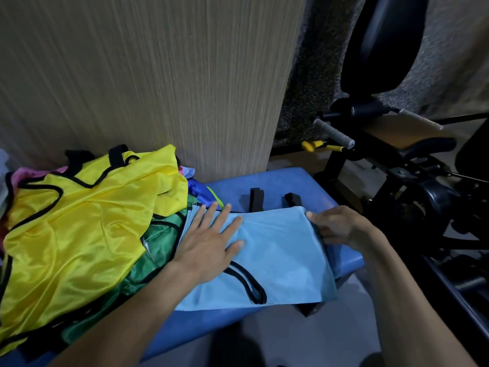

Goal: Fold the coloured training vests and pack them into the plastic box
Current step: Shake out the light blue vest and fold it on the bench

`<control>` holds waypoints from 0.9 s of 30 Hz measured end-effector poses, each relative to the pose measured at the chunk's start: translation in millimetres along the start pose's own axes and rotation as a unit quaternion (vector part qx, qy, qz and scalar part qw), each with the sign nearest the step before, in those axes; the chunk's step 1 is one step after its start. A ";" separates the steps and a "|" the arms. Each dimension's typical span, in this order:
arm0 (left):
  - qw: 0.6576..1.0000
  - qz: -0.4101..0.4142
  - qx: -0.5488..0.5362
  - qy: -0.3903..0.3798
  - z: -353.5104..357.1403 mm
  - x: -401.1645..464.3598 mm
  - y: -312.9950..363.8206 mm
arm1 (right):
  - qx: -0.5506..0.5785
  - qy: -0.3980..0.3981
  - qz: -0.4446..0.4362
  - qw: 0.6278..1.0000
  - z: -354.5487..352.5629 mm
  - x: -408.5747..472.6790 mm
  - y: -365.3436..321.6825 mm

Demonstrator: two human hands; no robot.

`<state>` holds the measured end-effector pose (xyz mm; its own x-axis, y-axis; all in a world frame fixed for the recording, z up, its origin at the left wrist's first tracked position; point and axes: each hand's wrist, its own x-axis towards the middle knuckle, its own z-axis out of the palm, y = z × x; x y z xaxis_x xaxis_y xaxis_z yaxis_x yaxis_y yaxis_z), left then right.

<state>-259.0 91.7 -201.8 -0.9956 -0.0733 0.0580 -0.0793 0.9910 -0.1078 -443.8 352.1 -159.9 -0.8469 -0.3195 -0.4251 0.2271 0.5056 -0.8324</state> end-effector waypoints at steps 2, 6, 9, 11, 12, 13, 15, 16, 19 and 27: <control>1.000 0.001 -0.011 -0.001 1.1 0.0 -2.4 | -0.015 -0.003 -0.012 1.000 5.6 -2.8 -1.8; 1.000 0.003 -0.023 0.003 -1.4 0.2 1.9 | -0.103 0.045 -0.041 0.993 14.0 1.9 -0.7; 0.999 0.007 -0.032 0.004 -3.4 1.9 12.6 | -0.119 0.122 -0.049 0.984 4.1 7.8 6.5; 0.999 0.016 -0.039 -0.011 -1.7 4.1 22.5 | -0.156 0.160 -0.052 0.973 -3.7 10.5 11.3; 0.999 0.015 -0.044 -0.016 -2.0 5.3 26.3 | -0.176 0.166 -0.051 0.969 -5.4 10.3 12.0; 0.999 0.010 -0.050 -0.016 -4.4 6.6 28.6 | -0.193 0.168 -0.051 0.965 -5.4 10.7 12.2; 0.999 0.010 -0.051 -0.005 -10.9 9.0 30.4 | -0.221 0.170 -0.057 0.959 -0.7 9.8 11.3; 0.999 0.019 -0.050 0.010 -12.8 9.0 31.3 | -0.234 0.175 -0.059 0.954 3.2 8.1 9.9; 0.996 0.050 -0.068 0.026 -10.8 5.6 35.3 | -0.283 0.214 -0.054 0.933 15.3 3.3 9.0; 0.997 0.041 -0.065 -0.006 -6.4 5.6 33.9 | -0.237 0.194 -0.041 0.951 2.4 -4.8 7.0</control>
<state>-266.9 125.6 -198.8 -0.9990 0.0082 0.0432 0.0090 0.9998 0.0187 -437.0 355.2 -164.6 -0.9871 -0.0990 -0.1256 -0.0110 0.8255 -0.5644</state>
